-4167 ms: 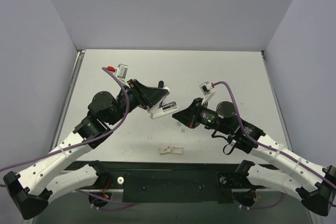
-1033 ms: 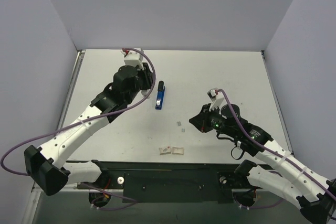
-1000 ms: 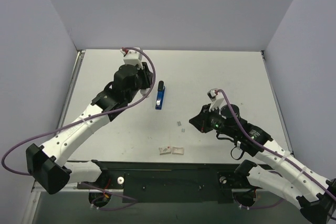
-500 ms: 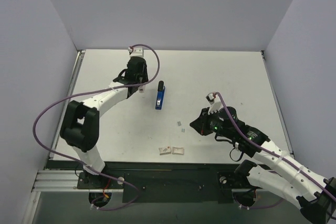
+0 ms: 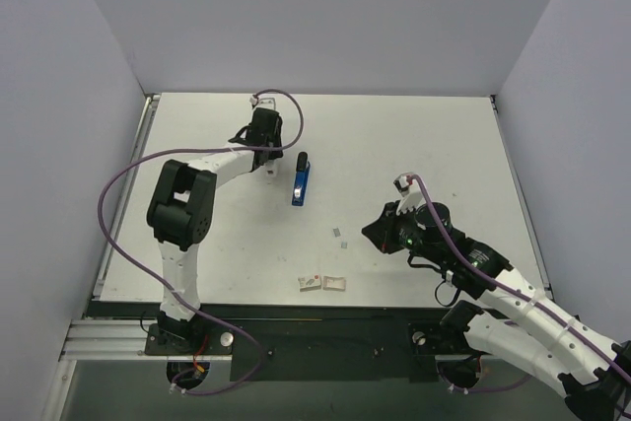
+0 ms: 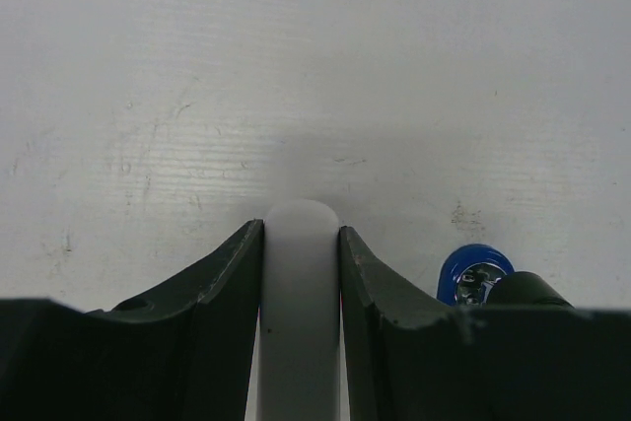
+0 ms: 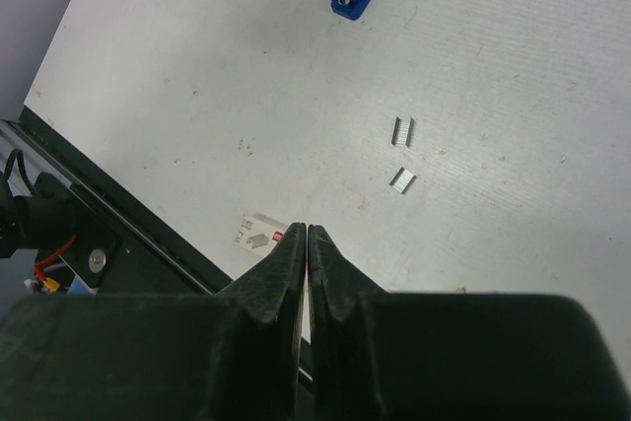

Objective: Unload the staples from the stapler

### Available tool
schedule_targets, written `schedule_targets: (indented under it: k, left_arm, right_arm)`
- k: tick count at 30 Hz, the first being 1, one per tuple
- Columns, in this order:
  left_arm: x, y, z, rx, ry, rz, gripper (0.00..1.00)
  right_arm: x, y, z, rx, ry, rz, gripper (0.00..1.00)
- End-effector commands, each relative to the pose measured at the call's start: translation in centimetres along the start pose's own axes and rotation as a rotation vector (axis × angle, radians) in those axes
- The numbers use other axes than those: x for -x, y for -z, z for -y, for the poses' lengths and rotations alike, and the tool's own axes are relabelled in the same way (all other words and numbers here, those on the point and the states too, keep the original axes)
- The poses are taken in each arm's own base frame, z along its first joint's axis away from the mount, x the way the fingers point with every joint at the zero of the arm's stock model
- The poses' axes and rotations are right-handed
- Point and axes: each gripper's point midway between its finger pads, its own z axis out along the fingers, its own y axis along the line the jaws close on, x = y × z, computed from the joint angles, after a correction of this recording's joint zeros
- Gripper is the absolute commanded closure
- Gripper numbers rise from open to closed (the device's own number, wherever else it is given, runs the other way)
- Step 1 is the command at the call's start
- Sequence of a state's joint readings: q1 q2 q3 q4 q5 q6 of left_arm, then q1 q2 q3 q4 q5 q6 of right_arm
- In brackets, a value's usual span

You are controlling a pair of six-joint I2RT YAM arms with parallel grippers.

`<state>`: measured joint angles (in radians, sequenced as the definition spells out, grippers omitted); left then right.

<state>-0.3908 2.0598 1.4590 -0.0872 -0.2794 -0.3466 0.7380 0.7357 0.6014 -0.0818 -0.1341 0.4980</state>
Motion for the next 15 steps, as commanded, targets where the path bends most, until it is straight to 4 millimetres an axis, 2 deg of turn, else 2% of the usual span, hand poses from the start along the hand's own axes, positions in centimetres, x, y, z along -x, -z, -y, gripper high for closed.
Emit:
schedule_targets:
  k: [1,5,8,15]
  left_arm:
    - [0.7,-0.4,0.6,-0.021,0.047,0.012,0.94]
    - [-1.6,-0.6,0.2,-0.02,0.046,-0.036,0.8]
    - [-2.4,-0.4,0.1,-0.028,0.05,-0.046,0.69]
    - [-3.1,0.4,0.0,-0.044,0.038,-0.06,0.56]
  right_arm:
    - [-0.1,-0.1,0.8,-0.03,-0.001,0.006,0.98]
    - [-0.4,-0.2,0.7,-0.025,-0.012,-0.007,0.94]
    - [-0.6,-0.2,0.6,-0.022,-0.02,-0.014,0.91]
    - [-0.7,0.1,0.2,-0.002,-0.031,-0.025,0.82]
